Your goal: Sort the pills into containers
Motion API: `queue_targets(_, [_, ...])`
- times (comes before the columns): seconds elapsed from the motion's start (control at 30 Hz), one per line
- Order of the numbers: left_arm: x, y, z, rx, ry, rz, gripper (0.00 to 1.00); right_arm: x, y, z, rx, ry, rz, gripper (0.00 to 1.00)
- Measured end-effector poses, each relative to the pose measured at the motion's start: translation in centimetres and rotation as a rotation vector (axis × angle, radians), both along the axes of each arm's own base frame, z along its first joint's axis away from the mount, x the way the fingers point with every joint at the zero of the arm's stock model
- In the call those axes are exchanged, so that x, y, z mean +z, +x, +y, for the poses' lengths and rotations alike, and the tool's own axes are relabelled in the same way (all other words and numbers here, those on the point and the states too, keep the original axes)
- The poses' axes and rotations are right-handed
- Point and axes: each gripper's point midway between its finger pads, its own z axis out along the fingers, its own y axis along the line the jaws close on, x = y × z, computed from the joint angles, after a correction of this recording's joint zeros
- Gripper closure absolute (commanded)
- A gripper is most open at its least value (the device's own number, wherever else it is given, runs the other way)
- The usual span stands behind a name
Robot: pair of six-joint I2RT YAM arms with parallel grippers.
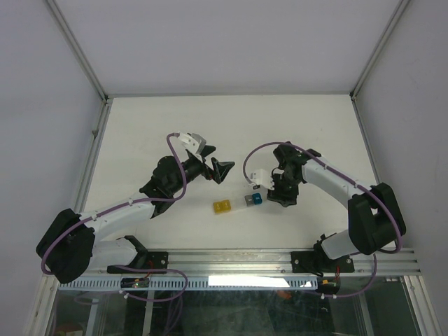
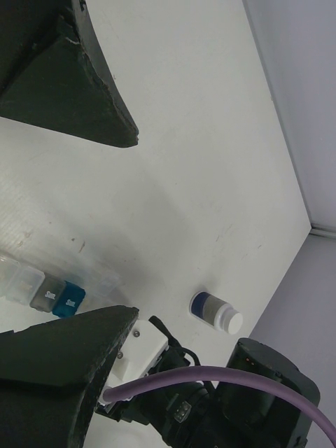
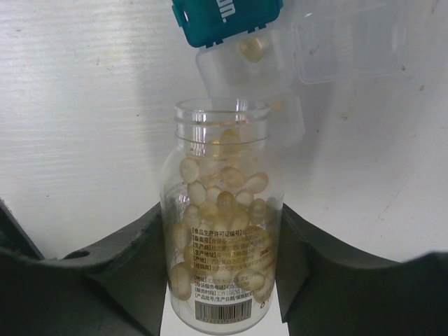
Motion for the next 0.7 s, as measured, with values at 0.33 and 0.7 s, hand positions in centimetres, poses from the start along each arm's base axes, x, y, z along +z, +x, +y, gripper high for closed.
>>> queue_targets(0.33, [-0.03, 0.01, -0.01, 0.000, 0.001, 0.001, 0.01, -0.08, 0.08, -0.09, -0.002, -0.003, -0.008, 1.00])
queue_targets(0.7, [-0.23, 0.05, -0.05, 0.000, 0.004, 0.005, 0.01, 0.02, -0.14, -0.05, -0.004, 0.001, 0.001, 1.00])
